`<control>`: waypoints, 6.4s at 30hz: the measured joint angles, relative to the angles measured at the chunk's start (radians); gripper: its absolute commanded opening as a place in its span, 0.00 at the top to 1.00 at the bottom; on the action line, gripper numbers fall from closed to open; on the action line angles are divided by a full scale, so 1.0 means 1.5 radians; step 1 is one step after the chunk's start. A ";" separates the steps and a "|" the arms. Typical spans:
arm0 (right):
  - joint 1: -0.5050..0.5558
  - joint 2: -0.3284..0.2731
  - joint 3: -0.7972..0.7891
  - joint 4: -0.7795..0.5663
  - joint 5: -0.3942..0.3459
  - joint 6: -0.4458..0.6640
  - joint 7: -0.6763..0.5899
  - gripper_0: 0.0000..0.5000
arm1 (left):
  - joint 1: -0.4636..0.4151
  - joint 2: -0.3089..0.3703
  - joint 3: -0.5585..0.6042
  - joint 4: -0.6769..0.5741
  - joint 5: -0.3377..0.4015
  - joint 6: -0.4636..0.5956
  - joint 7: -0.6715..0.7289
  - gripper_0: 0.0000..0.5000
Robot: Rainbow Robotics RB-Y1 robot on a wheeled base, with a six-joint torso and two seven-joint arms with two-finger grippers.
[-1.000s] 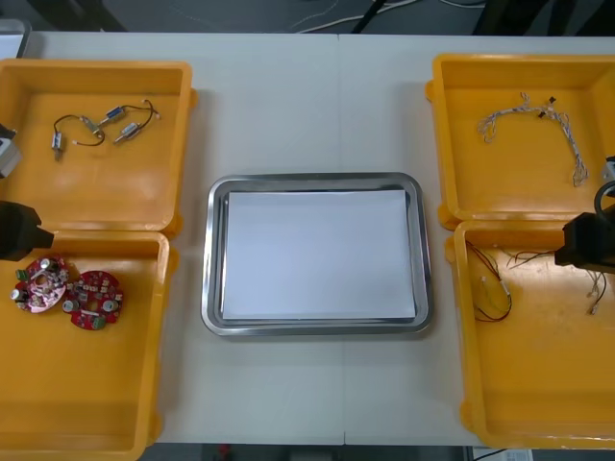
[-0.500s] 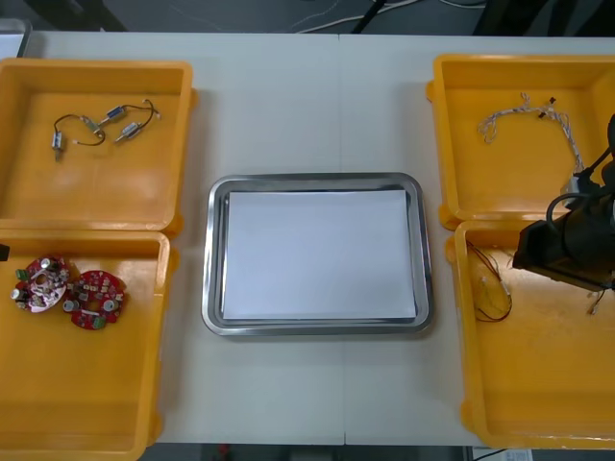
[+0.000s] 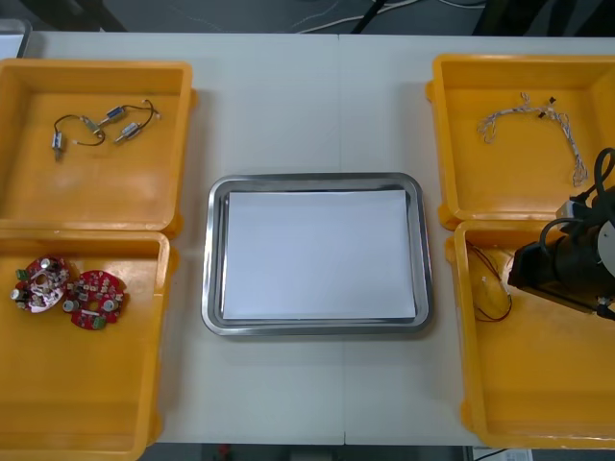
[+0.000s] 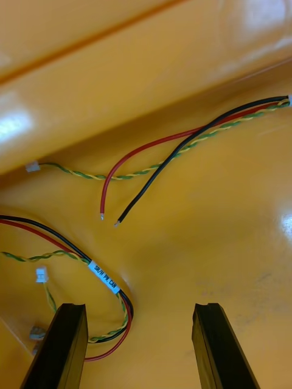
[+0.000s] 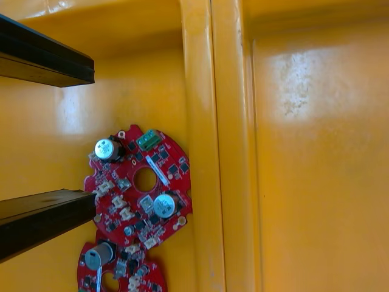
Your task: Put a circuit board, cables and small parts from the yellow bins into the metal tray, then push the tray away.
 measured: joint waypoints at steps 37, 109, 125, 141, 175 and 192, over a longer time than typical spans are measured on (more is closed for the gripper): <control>0.046 0.048 0.037 0.002 0.048 -0.044 0.000 0.00 | 0.024 0.000 -0.083 0.040 -0.043 -0.100 0.000 0.00; 0.081 0.025 -0.200 -0.084 -0.064 0.145 0.336 1.00 | 0.061 -0.039 -0.124 0.033 -0.111 -0.162 0.000 1.00; 0.148 0.023 -0.200 -0.084 -0.064 0.091 0.338 0.97 | 0.188 -0.041 -0.104 -0.030 -0.098 -0.242 0.000 1.00; 0.151 0.023 -0.200 -0.084 -0.053 0.085 0.338 0.00 | 0.270 -0.076 -0.103 -0.070 -0.096 -0.299 -0.001 1.00; 0.064 0.013 -0.200 0.054 -0.055 0.031 0.736 0.00 | 0.272 -0.094 -0.022 -0.133 -0.082 -0.156 -0.018 0.00; 0.065 0.011 -0.171 0.069 -0.036 -0.009 0.746 0.00 | 0.193 -0.094 -0.011 -0.123 -0.081 -0.085 0.006 0.00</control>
